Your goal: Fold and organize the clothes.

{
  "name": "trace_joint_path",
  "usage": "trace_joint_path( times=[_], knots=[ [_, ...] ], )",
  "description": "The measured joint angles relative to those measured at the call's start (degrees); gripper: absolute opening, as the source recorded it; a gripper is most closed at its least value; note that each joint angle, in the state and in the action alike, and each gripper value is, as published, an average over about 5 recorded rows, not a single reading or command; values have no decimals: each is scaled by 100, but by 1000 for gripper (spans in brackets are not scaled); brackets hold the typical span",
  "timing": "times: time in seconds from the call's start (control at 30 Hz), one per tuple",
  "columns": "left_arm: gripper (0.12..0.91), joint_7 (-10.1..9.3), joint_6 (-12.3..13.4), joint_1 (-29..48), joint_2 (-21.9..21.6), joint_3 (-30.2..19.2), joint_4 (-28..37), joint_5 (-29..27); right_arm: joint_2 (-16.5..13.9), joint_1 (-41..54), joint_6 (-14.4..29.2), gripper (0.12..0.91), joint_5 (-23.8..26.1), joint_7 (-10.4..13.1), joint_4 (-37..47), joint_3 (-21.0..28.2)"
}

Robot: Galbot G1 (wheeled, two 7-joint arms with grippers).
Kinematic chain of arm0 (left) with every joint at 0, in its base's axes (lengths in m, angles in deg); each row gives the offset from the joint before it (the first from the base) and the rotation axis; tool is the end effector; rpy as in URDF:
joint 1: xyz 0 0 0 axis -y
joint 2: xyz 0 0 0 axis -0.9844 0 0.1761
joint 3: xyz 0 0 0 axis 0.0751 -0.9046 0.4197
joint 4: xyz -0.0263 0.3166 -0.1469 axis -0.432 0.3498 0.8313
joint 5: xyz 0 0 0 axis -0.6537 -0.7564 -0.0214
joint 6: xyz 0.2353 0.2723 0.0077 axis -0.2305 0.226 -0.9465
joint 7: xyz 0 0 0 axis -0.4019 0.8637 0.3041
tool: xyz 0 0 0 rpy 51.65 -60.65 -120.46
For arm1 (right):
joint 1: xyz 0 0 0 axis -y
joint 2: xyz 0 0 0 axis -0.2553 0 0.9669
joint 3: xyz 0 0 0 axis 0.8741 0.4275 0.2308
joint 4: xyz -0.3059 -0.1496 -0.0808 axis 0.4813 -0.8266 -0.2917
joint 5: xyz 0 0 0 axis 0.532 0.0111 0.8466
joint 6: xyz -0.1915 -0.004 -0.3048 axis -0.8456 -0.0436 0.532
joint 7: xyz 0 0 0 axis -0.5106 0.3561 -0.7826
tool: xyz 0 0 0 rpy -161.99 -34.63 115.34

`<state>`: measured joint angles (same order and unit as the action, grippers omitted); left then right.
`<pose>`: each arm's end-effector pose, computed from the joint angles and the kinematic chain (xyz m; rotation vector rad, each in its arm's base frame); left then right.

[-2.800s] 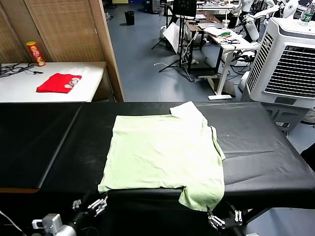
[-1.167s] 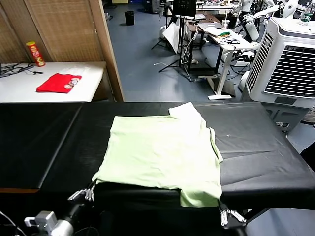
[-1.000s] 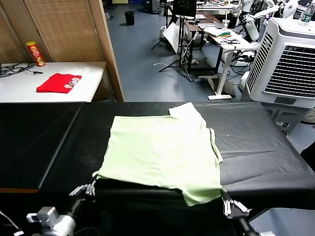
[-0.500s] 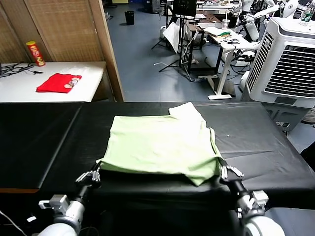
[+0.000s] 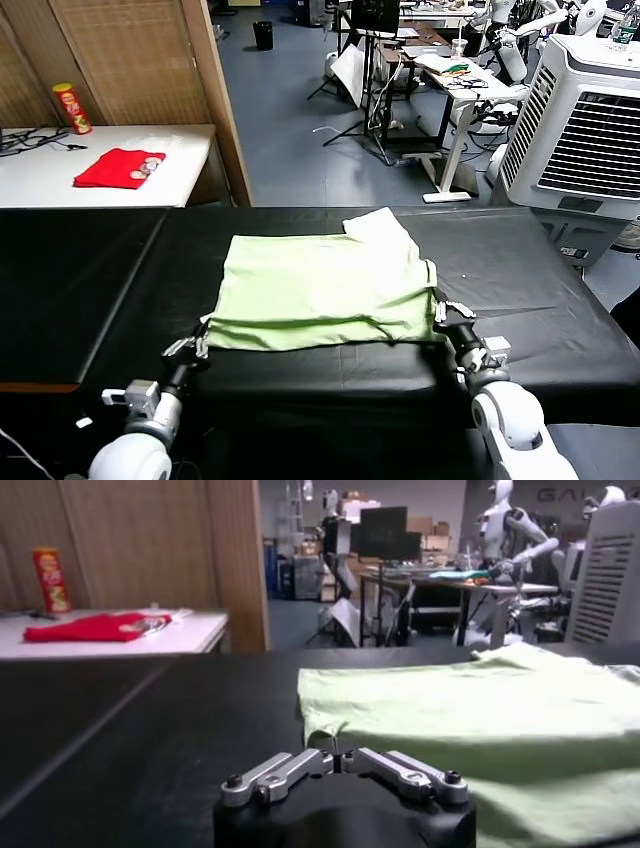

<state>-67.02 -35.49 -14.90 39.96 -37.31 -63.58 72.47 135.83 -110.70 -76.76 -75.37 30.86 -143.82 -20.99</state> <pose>0.2168 0.0708 -0.3071 -0.1199 -2.8807 -0.0979 0.3246 -0.0848 -0.3395 0.2114 -2.9614 0.0358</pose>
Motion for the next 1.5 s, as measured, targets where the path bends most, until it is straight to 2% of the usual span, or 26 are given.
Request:
trace_joint_path(
  times=[0.17, 0.23, 0.37, 0.43, 0.53, 0.63, 0.73, 0.8, 0.9, 1.03, 1.37, 1.43, 1.5],
  knots=[
    [127, -23, -37, 217, -91, -137, 174, 2, -30, 58, -160, 139, -42, -53, 47, 15],
    [127, -40, -75, 287, -107, -163, 220, 11, -67, 3, -228, 203, -61, -82, -25, -9],
    [144, -79, -172, 384, -105, -188, 247, 22, -164, -249, -359, 413, -100, -99, -366, -105],
    [206, -101, -195, 395, -93, -188, 245, 25, -217, -446, -401, 529, -92, -96, -616, -181],
    [366, -115, -214, 369, -80, -169, 227, 22, -270, -790, -376, 689, -54, -102, -979, -318],
    [533, -109, -229, 305, -71, -147, 204, 7, -283, -1179, -298, 779, -21, -130, -1258, -469],
    [692, -92, -250, 214, -47, -141, 175, 2, -261, -1550, -240, 796, 3, -144, -1427, -586],
    [761, -75, -269, 141, -29, -136, 133, 40, -233, -1748, -231, 798, 25, -137, -1473, -626],
    [793, -47, -325, 31, -12, -122, 50, 184, -183, -1945, -220, 798, 69, -123, -1482, -645],
    [798, -9, -396, -90, 7, -68, 3, 404, -109, -2070, -188, 752, 149, -122, -1456, -631],
    [795, 121, -393, -193, 4, 32, 63, 566, -49, -2192, -140, 548, 265, -129, -1482, -621],
    [760, 147, -384, -194, 4, 32, 68, 571, -47, -2199, -139, 518, 270, -128, -1497, -624],
    [680, 167, -379, -189, 4, 28, 71, 575, -44, -2195, -139, 474, 272, -127, -1509, -626]
  ],
)
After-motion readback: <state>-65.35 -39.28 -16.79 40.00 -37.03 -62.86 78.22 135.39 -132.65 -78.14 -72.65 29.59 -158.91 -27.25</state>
